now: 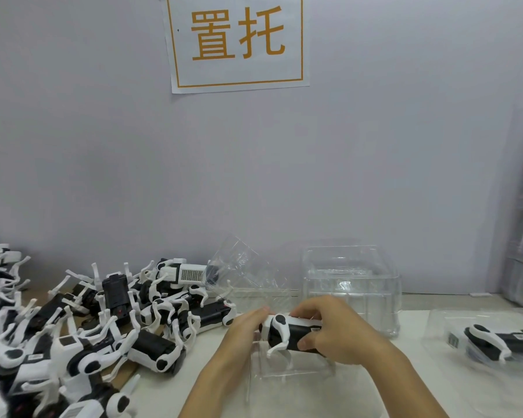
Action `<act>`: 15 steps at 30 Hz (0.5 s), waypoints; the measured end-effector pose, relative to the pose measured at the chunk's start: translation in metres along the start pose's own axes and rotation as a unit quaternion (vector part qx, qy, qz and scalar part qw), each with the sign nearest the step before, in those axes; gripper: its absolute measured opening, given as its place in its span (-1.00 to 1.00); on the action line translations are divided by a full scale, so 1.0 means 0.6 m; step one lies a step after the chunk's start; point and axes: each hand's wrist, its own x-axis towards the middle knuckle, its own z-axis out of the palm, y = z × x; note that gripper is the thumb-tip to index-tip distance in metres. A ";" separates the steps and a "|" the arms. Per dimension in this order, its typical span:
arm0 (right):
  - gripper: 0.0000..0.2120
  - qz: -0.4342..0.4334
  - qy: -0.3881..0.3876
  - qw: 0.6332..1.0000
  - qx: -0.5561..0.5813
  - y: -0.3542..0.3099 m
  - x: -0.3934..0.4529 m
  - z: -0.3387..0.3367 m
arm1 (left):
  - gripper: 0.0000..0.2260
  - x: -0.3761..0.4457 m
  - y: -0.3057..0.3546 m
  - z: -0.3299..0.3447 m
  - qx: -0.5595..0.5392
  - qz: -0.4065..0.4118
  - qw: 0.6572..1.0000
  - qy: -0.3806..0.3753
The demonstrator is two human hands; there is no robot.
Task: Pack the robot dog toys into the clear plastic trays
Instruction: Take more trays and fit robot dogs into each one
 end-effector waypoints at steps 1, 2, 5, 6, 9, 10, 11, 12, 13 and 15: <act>-0.70 0.000 0.001 1.000 0.000 0.000 0.000 0.000 | -0.71 -0.001 0.001 0.000 0.000 0.005 1.000 -0.006; -0.70 -0.001 0.001 1.000 0.000 0.000 0.000 -0.001 | -0.77 0.000 0.001 -0.001 0.009 0.010 1.000 -0.010; -0.70 -0.002 0.003 1.000 -0.003 -0.001 0.002 0.000 | -0.79 0.006 0.001 -0.004 0.034 0.013 0.999 0.003; -0.70 -0.002 0.005 1.000 -0.003 -0.001 0.003 0.001 | -0.79 0.007 0.001 -0.005 0.041 0.014 0.999 0.004; -0.71 -0.003 0.005 1.000 -0.007 0.001 0.004 0.003 | -0.77 0.005 0.005 -0.004 0.064 0.021 0.998 0.009; -0.71 -0.003 0.004 1.000 -0.009 0.001 0.004 0.004 | -0.77 0.005 0.005 -0.005 0.070 0.024 0.997 0.016; -0.71 -0.003 0.003 1.000 -0.012 0.001 0.004 0.004 | -0.78 0.005 0.005 -0.005 0.073 0.027 0.997 0.020; -0.71 -0.002 0.003 1.000 -0.014 0.002 0.003 0.004 | -0.79 0.006 0.004 -0.005 0.075 0.029 0.997 0.020; -0.71 -0.002 0.004 1.000 -0.016 0.002 0.003 0.003 | -0.80 0.006 0.004 -0.005 0.075 0.030 0.997 0.019; -0.71 -0.001 0.006 1.000 -0.028 0.002 0.004 0.001 | -0.83 0.005 0.002 -0.004 0.072 0.030 0.997 0.018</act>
